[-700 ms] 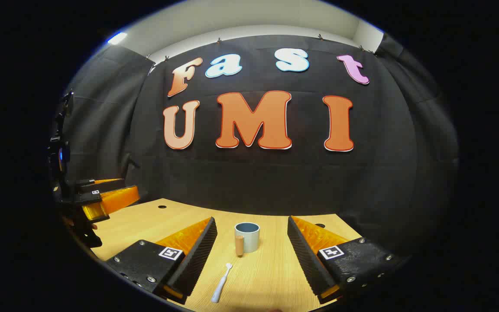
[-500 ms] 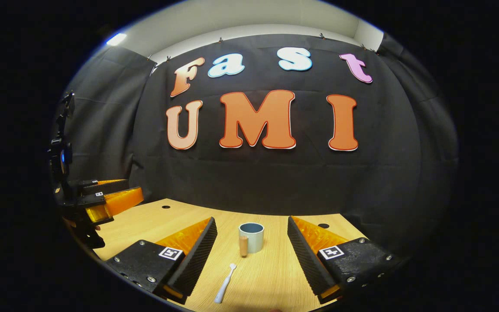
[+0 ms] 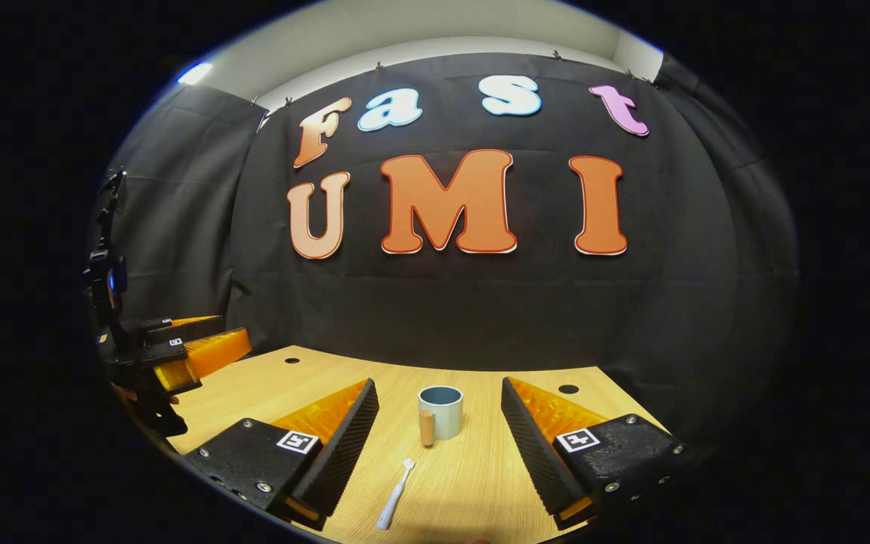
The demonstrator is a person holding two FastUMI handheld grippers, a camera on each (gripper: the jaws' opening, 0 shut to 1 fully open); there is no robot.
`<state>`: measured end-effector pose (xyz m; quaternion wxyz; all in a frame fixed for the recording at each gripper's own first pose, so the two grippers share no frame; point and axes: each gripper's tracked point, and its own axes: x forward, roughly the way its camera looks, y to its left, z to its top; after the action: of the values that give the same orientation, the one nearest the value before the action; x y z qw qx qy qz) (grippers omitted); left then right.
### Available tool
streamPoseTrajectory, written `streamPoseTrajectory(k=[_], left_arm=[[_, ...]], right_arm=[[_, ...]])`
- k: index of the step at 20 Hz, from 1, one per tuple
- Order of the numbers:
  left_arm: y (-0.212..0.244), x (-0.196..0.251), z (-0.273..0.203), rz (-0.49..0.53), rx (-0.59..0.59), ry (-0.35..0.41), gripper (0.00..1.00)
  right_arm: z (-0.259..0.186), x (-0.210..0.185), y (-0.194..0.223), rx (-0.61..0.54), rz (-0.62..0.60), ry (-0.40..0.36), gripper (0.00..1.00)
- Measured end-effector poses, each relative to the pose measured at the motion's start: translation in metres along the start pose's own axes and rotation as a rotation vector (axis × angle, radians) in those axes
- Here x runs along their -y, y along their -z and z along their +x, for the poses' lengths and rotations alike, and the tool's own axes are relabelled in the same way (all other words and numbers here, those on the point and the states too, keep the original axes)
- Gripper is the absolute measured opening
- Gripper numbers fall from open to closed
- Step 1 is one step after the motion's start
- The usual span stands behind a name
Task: Put the toothbrush and toothpaste on the desktop into the cup, then pick up the cup and place it on the coaster on the desktop.
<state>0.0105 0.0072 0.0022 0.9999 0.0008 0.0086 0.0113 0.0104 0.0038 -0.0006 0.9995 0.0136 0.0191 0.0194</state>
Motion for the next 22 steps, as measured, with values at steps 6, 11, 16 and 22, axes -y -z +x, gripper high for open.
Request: streamPoseTrajectory(k=[6,11,16,22], left_arm=[[-0.004,-0.006,0.009,-0.001,-0.04,0.015,0.96],[0.01,-0.012,0.023,0.028,-0.14,0.026,0.98],[0.033,-0.016,0.03,0.055,-0.268,0.041,0.98],[0.079,-0.02,0.039,0.076,-0.474,0.075,0.99]], right_arm=[[0.007,-0.01,-0.007,-0.06,-0.013,-0.054,0.98],[0.016,-0.021,0.004,-0.183,0.009,-0.101,0.99],[0.025,-0.023,0.026,-0.327,0.023,-0.109,0.99],[0.034,-0.032,0.05,-0.518,0.087,-0.143,0.97]])
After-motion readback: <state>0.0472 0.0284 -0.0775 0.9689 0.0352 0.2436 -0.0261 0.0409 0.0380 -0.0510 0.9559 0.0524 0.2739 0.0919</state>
